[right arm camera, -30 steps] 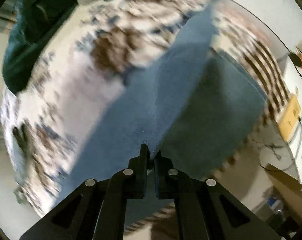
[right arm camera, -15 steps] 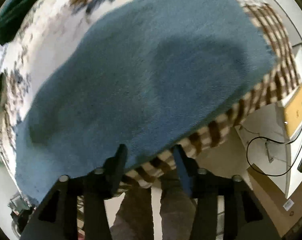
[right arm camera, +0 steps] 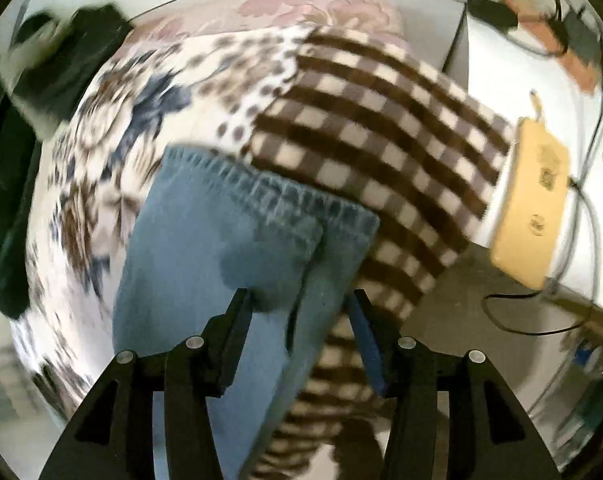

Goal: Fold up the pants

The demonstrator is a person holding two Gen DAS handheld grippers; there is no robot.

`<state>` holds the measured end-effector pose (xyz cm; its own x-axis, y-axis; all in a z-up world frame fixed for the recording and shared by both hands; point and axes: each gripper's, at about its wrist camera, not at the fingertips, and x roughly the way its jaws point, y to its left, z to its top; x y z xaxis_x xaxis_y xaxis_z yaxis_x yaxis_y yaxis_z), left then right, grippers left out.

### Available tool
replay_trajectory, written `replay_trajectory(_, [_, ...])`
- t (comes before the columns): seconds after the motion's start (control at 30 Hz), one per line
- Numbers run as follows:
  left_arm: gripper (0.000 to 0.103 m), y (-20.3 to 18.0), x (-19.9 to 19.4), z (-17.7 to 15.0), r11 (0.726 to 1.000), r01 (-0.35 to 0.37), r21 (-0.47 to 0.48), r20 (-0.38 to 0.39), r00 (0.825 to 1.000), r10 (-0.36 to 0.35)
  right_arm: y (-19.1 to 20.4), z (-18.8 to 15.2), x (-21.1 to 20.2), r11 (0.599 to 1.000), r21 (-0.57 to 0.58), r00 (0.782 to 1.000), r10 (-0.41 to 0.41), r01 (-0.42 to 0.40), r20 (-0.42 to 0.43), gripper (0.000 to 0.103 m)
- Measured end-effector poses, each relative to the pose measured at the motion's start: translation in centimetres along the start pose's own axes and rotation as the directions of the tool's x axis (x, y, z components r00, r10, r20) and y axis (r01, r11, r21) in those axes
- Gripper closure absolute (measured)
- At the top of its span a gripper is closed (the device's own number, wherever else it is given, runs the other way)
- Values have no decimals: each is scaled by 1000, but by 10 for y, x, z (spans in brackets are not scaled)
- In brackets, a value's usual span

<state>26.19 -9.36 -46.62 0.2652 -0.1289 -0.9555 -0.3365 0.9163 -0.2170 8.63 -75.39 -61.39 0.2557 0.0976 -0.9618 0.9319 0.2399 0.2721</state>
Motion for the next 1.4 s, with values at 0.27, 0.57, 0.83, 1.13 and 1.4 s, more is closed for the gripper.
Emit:
replay_trajectory(0.27, [14, -120, 41, -22, 971, 76, 228, -78, 995, -59, 15, 2, -3, 997, -35, 994, 71, -69, 82, 91])
replay_trajectory(0.57, [14, -114, 76, -40, 966, -7, 260, -146, 988, 47, 3, -10, 21, 944, -261, 977, -215, 204, -14, 50])
replay_trajectory(0.83, [14, -80, 73, -43, 979, -27, 201, -175, 983, 63, 87, -48, -43, 909, -397, 991, -133, 130, 21, 50])
replay_trajectory(1.13, [14, -63, 68, -47, 975, -80, 209, -143, 983, 112, 244, -135, 102, 624, -771, 922, -361, 126, -141, 49])
replay_trajectory(1.4, [14, -42, 77, -62, 972, -78, 221, -141, 984, 111, 241, -126, 48, 629, -741, 970, -201, 234, 136, 103])
